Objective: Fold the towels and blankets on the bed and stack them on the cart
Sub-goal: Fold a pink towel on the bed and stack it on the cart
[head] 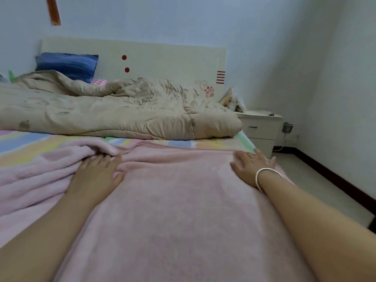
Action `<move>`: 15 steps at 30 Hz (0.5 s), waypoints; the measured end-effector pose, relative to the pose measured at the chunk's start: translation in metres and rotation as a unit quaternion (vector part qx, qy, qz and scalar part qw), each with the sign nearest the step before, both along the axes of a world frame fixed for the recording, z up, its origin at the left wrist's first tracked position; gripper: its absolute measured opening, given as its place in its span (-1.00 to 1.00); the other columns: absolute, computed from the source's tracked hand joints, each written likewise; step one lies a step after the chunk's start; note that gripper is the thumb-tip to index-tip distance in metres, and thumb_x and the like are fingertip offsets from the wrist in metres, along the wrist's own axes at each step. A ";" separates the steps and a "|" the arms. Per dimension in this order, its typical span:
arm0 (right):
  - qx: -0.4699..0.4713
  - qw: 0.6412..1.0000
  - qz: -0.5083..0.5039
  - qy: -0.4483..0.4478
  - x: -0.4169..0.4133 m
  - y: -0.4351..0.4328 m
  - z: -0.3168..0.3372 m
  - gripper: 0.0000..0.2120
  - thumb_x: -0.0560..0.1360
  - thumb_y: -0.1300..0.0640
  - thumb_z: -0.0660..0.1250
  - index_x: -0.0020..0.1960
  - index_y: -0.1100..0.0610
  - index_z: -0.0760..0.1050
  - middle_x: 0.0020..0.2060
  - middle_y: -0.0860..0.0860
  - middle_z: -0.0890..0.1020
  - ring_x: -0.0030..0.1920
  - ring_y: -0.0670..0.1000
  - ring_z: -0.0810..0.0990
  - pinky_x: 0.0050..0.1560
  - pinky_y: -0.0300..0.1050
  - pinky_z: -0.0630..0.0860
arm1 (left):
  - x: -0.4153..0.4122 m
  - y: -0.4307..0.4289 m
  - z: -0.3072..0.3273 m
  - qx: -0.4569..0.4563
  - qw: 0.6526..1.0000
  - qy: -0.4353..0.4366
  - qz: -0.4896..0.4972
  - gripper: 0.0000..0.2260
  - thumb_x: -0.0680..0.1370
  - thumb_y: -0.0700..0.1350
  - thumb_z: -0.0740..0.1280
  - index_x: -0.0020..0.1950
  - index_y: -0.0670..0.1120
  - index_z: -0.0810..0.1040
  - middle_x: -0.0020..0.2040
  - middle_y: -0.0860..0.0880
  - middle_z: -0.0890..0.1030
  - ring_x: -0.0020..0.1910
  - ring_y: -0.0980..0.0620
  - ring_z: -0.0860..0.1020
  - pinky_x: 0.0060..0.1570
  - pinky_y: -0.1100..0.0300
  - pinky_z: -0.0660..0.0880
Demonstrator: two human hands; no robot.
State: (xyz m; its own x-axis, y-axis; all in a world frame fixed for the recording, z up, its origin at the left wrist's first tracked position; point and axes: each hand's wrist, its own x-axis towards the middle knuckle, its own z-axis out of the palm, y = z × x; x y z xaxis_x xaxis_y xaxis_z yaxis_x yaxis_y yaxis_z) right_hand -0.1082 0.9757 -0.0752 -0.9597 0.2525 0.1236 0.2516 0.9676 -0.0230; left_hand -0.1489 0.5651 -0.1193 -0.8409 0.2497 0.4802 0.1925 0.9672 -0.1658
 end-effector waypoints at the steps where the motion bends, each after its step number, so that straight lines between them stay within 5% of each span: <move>1: -0.019 1.000 -0.005 0.003 -0.002 -0.001 -0.005 -0.50 0.58 -0.25 -0.08 0.49 -0.18 0.15 0.52 -0.14 0.17 0.54 0.05 -0.09 0.40 0.43 -0.16 | 0.000 0.000 0.001 0.000 1.000 0.003 -0.002 -0.41 0.43 0.17 0.01 0.24 -0.13 0.54 0.16 -0.17 0.61 0.13 -0.20 0.58 0.08 -0.11 0.50; 3: -0.003 1.000 -0.003 0.017 -0.001 -0.003 -0.007 -0.53 0.58 -0.21 -0.08 0.44 -0.15 0.25 0.48 -0.14 0.26 0.53 0.04 0.02 0.43 0.37 -0.17 | 0.002 0.000 0.000 0.000 1.000 0.005 -0.013 -0.44 0.43 0.16 0.03 0.20 -0.14 0.56 0.11 -0.17 0.63 0.07 -0.20 0.59 0.04 -0.10 0.52; 5: 0.089 0.992 0.018 0.092 0.003 -0.007 -0.005 -0.56 0.55 -0.11 -0.04 0.28 -0.04 0.45 0.31 -0.06 0.48 0.41 0.08 0.28 0.44 0.26 0.06 | 0.007 0.002 0.002 0.016 0.999 0.026 -0.029 -0.50 0.42 0.15 0.07 0.12 -0.12 0.59 0.00 -0.16 0.65 -0.04 -0.19 0.61 -0.08 -0.06 0.52; 7: 0.174 0.968 0.022 0.176 0.007 -0.014 -0.003 -0.71 0.44 0.01 0.13 0.00 0.10 0.55 -0.03 0.06 0.58 0.07 0.15 0.51 0.11 0.10 0.43 | 0.013 0.005 0.006 0.027 0.997 0.067 -0.041 -0.60 0.42 0.12 0.14 0.02 -0.11 0.59 -0.12 -0.14 0.63 -0.14 -0.19 0.58 -0.22 -0.03 0.48; 8: 0.165 0.967 0.006 0.194 0.008 -0.016 -0.002 -0.77 0.44 0.05 0.19 -0.02 0.12 0.53 -0.06 0.08 0.56 0.02 0.15 0.51 0.01 0.03 0.43 | 0.015 0.008 0.007 0.015 0.995 0.093 -0.046 -0.66 0.42 0.08 0.21 -0.02 -0.12 0.58 -0.15 -0.14 0.60 -0.16 -0.20 0.56 -0.27 -0.03 0.46; 12: -0.039 0.984 -0.164 0.058 0.000 -0.009 -0.010 -0.50 0.54 -0.15 -0.03 0.37 0.07 0.32 0.32 0.11 0.34 0.35 0.13 0.24 0.29 0.15 0.28 | 0.015 0.014 0.008 0.002 0.992 0.103 -0.072 -0.77 0.32 -0.17 0.50 -0.06 -0.15 0.59 -0.19 -0.14 0.58 -0.21 -0.20 0.56 -0.35 0.00 0.44; 15: -0.113 0.980 -0.162 0.028 -0.005 0.006 -0.015 -0.35 0.52 -0.30 -0.03 0.48 0.05 0.20 0.41 0.09 0.21 0.44 0.12 0.11 0.38 0.22 0.20 | 0.014 0.012 0.002 0.048 0.994 0.074 -0.071 -0.87 0.49 -0.06 0.33 0.00 0.00 0.62 -0.12 -0.01 0.64 -0.15 -0.06 0.58 -0.30 0.09 0.43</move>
State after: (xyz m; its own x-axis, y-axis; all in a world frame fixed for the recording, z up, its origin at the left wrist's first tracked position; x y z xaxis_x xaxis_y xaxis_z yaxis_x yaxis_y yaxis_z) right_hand -0.1132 0.9813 -0.0905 -0.8179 0.5699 0.0793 0.5370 0.8056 -0.2504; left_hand -0.1346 0.5774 -0.1174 -0.7189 0.3077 0.6233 0.3076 0.9449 -0.1116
